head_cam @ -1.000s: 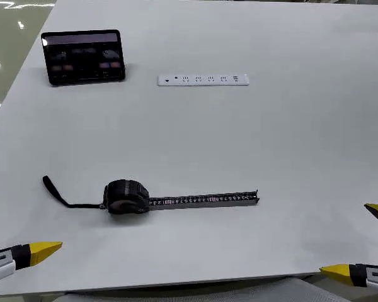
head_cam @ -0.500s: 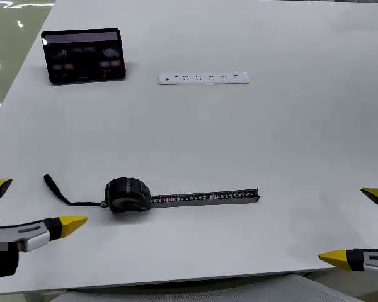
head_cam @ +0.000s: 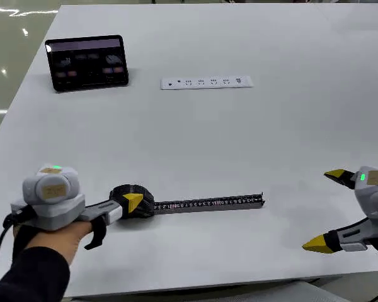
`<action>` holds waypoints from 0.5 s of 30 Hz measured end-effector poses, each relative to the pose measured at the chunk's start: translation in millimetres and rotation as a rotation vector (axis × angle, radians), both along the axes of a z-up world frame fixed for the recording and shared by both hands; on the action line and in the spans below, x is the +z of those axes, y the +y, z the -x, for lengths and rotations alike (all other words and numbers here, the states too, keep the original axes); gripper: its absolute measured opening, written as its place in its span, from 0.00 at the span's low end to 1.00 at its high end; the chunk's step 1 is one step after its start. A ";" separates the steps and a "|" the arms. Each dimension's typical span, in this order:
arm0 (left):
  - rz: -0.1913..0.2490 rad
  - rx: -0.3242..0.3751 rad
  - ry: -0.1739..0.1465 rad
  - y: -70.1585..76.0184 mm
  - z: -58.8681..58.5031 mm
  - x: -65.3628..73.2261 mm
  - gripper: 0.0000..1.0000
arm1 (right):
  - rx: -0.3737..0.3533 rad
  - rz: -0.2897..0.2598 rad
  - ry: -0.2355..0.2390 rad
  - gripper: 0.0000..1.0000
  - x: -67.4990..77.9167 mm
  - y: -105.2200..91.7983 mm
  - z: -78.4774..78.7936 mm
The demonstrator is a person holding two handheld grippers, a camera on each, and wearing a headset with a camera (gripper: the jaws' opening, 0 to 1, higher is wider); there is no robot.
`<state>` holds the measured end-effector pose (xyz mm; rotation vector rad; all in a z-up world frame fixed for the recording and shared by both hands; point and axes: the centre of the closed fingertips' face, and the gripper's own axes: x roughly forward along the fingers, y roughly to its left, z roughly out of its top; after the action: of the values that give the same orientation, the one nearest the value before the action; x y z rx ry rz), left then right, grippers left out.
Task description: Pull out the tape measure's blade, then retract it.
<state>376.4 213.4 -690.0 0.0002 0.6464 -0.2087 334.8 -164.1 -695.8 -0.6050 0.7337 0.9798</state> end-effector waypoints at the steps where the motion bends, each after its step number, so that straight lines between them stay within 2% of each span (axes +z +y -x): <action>1: 0.005 0.000 -0.005 -5.0 0.9 -4.4 1.00 | 0.021 0.007 0.004 0.98 -2.7 4.9 -2.0; 6: -0.010 -0.022 0.013 -19.6 0.6 -22.9 1.00 | 0.089 0.018 0.027 0.94 -9.2 22.2 -9.9; 7: 0.017 -0.010 0.014 -22.9 1.1 -24.8 1.00 | 0.098 0.024 0.029 0.93 -10.8 24.6 -12.0; 8: 0.052 0.007 0.002 -27.6 0.2 -27.3 1.00 | 0.117 0.032 0.040 0.92 -13.5 28.7 -14.0; 10: 0.068 0.029 -0.002 -29.9 1.5 -33.3 1.00 | 0.142 0.043 0.045 0.91 -17.6 33.5 -18.6; 12: 0.077 0.026 -0.027 -34.8 -2.4 -33.4 1.00 | 0.187 0.057 0.053 0.89 -21.2 41.7 -23.4; 13: 0.073 0.001 -0.077 -38.5 -8.6 -28.8 1.00 | 0.204 0.066 0.060 0.88 -26.0 44.4 -28.4; 15: 0.050 -0.001 -0.087 -38.3 -9.6 -31.0 1.00 | 0.232 0.082 0.064 0.87 -29.2 49.0 -32.7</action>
<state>386.0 175.1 -721.0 -0.0381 0.5541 -0.2242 367.6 -115.2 -725.0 -0.7448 0.7748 1.1914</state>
